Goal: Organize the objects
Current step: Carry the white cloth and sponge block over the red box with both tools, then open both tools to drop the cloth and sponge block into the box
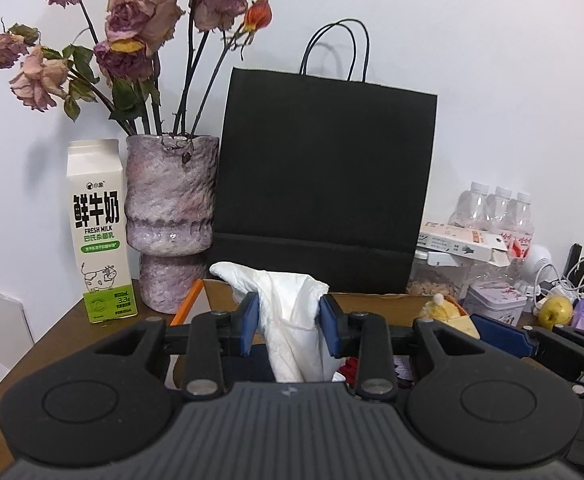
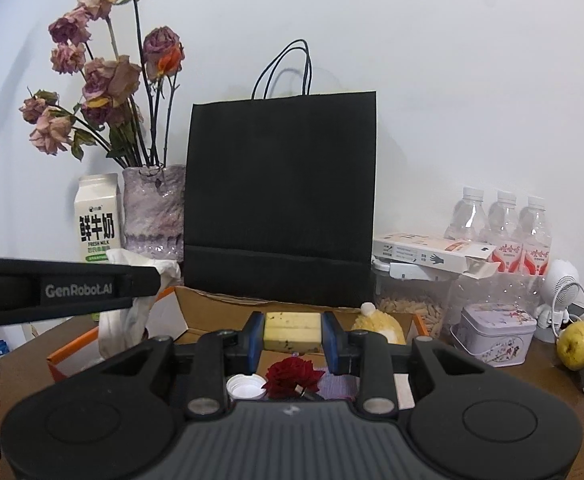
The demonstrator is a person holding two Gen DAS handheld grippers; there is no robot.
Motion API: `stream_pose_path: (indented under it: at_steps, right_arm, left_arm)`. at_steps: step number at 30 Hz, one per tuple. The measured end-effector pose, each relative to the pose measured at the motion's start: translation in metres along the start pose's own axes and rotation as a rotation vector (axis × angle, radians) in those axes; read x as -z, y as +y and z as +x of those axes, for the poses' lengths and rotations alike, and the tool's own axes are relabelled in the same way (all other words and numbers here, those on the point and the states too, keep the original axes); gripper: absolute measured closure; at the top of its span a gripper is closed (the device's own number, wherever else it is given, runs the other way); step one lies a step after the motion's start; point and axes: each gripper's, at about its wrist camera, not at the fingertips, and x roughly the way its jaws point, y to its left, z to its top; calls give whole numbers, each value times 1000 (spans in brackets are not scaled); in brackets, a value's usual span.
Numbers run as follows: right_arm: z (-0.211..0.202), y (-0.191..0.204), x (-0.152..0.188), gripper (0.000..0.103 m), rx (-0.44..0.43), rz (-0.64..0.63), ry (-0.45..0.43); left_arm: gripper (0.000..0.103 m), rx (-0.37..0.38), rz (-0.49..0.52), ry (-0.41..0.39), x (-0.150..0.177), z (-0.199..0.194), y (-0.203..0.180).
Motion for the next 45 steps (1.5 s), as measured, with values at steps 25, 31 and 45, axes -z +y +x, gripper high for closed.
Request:
stream_pose_path:
  at_steps: [25,31,45]
  right_arm:
    - [39,-7,6,12,54,-10,55]
    - [39,-12,6,0,62,23,56]
    - [22,-21,2,0,58,71,77]
  left_arm:
    - [1,-57,3,18,0,39,10]
    - [0,-83,-2,-1,-1,38,16]
    - [0,-69,30,-24,-1,21,13]
